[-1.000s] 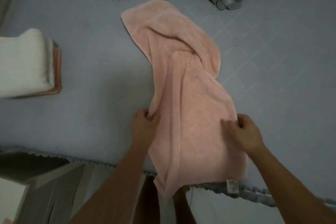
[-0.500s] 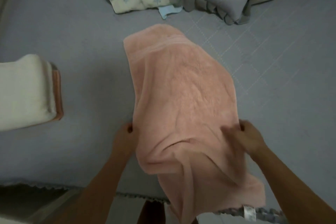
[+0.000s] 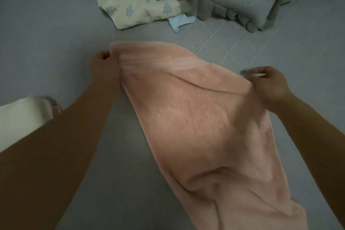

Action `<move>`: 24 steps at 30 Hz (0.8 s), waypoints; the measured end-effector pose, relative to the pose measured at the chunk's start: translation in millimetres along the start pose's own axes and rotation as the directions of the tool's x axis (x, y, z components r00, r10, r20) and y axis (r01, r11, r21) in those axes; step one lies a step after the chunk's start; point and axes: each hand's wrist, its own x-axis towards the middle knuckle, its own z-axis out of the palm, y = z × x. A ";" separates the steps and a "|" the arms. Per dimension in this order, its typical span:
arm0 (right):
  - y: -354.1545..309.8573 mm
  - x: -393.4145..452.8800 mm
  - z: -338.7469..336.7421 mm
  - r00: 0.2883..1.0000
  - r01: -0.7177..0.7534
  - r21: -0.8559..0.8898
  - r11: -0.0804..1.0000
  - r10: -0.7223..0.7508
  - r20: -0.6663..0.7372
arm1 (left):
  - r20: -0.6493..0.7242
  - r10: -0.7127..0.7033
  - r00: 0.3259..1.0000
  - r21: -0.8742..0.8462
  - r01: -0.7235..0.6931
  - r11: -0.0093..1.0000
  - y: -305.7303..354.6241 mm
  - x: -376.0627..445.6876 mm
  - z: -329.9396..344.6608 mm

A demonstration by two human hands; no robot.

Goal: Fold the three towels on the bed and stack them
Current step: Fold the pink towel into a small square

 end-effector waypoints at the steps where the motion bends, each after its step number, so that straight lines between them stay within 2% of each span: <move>1: -2.5 -10.5 -4.7 0.986 0.118 -0.002 0.993 -0.117 -0.118 | -0.010 0.020 1.000 0.070 -0.019 0.997 -1.8 7.1 -6.0; 2: -3.9 -21.9 -7.3 0.953 0.221 -0.032 0.975 -0.223 -0.206 | 0.002 0.036 0.999 0.168 -0.036 0.985 -5.0 11.6 -9.8; 3: -3.8 -33.8 -6.7 0.925 0.295 -0.093 0.951 -0.309 -0.221 | 0.035 0.049 0.998 0.259 -0.057 0.964 -10.0 14.0 -11.7; 4: 0.0 -43.3 -1.9 0.918 0.333 -0.183 0.925 -0.362 -0.161 | 0.067 0.058 0.996 0.330 -0.077 0.941 -15.8 14.3 -12.4; 5: 6.2 -50.7 6.9 0.931 0.335 -0.289 0.897 -0.363 -0.045 | 0.082 0.067 0.994 0.362 -0.093 0.927 -20.5 12.9 -13.0; 7: 20.3 -57.8 25.5 0.969 0.244 -0.441 0.864 -0.196 0.152 | 0.043 0.183 0.982 0.380 -0.186 0.906 -26.2 7.1 -15.7; 9: 19.9 -53.1 36.2 0.991 0.086 -0.395 0.915 -0.037 0.128 | 0.052 0.431 0.901 0.443 -0.407 0.799 -27.3 -6.2 -14.7; 11: 8.4 -41.0 43.3 0.999 0.006 -0.351 0.936 0.007 0.036 | 0.258 0.594 0.762 0.449 -0.639 0.625 -27.9 -24.1 -7.0; 13: -7.5 -25.6 51.3 0.997 -0.036 -0.361 0.932 0.056 0.046 | 0.503 0.543 0.672 0.404 -0.738 0.540 -28.8 -41.3 0.9; 14: -15.8 -21.0 55.5 0.990 -0.068 -0.359 0.931 0.108 0.091 | 0.574 0.489 0.657 0.403 -0.746 0.530 -30.9 -47.4 2.5; 17: -38.4 -22.1 61.5 0.899 -0.166 -0.360 0.918 0.292 0.328 | 0.585 0.433 0.686 0.426 -0.714 0.556 -36.5 -55.1 -4.4; 18: -43.4 -23.4 60.8 0.869 -0.125 -0.414 0.901 0.301 0.393 | 0.586 0.427 0.688 0.420 -0.709 0.567 -38.0 -57.0 -7.5; 19: -47.4 -24.4 59.9 0.871 -0.051 -0.451 0.891 0.261 0.417 | 0.595 0.418 0.686 0.413 -0.707 0.573 -39.9 -58.8 -10.9; 21: -53.3 -24.2 55.3 0.953 0.095 -0.406 0.909 0.034 0.300 | 0.615 0.380 0.691 0.425 -0.696 0.578 -43.3 -61.4 -17.1; 22: -59.0 -24.6 50.8 0.979 0.135 -0.303 0.944 -0.079 0.188 | 0.617 0.359 0.701 0.443 -0.686 0.578 -43.8 -61.9 -19.6; 24: -71.7 -21.5 38.7 0.980 0.189 -0.073 0.979 -0.193 -0.056 | 0.600 0.350 0.719 0.477 -0.673 0.565 -40.6 -61.9 -20.2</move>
